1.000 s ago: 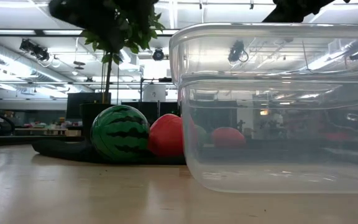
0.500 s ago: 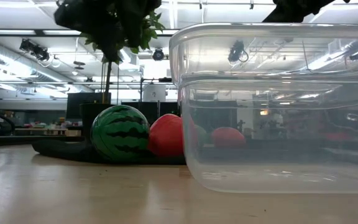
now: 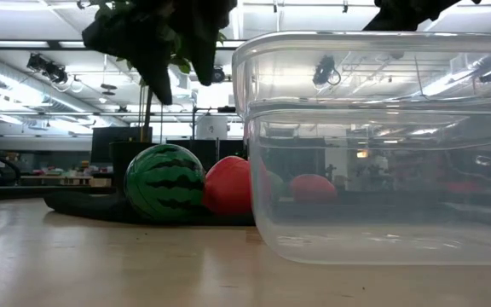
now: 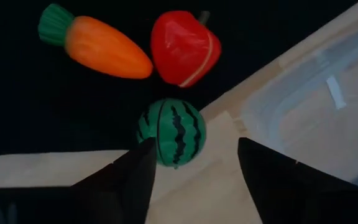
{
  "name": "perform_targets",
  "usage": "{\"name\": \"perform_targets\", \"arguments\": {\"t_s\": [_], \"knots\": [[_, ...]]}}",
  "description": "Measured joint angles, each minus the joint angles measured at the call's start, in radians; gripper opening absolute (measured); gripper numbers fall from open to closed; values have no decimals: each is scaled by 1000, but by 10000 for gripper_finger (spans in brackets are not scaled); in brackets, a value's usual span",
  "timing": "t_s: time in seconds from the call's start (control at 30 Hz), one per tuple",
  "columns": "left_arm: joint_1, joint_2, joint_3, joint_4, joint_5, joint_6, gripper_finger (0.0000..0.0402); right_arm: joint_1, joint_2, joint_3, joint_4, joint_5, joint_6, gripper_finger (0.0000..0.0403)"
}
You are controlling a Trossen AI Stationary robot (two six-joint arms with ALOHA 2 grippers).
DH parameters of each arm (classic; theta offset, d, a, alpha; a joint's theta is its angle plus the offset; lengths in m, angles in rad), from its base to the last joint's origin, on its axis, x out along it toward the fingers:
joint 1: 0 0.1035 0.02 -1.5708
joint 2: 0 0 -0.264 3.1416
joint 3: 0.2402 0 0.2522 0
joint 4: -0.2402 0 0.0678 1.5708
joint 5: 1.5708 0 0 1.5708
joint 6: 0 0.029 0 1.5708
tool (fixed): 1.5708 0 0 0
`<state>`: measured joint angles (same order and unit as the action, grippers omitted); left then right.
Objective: Pick and placing Produce into tupperware
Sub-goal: Put the watermelon into the transparent bin
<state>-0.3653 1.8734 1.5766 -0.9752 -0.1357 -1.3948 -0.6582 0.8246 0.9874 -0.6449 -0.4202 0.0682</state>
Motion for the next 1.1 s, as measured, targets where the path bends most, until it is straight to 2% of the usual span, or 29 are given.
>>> {"name": "perform_targets", "arguments": {"t_s": [0.53, 1.1], "knots": [[-39, 73, 0, -27, 1, -114, 390, 0, 0, 0, -6, 0, 18, 38], [-43, 157, 0, -16, 32, -92, 399, 15, 20, -1, -6, 0, 36, 38]]}}
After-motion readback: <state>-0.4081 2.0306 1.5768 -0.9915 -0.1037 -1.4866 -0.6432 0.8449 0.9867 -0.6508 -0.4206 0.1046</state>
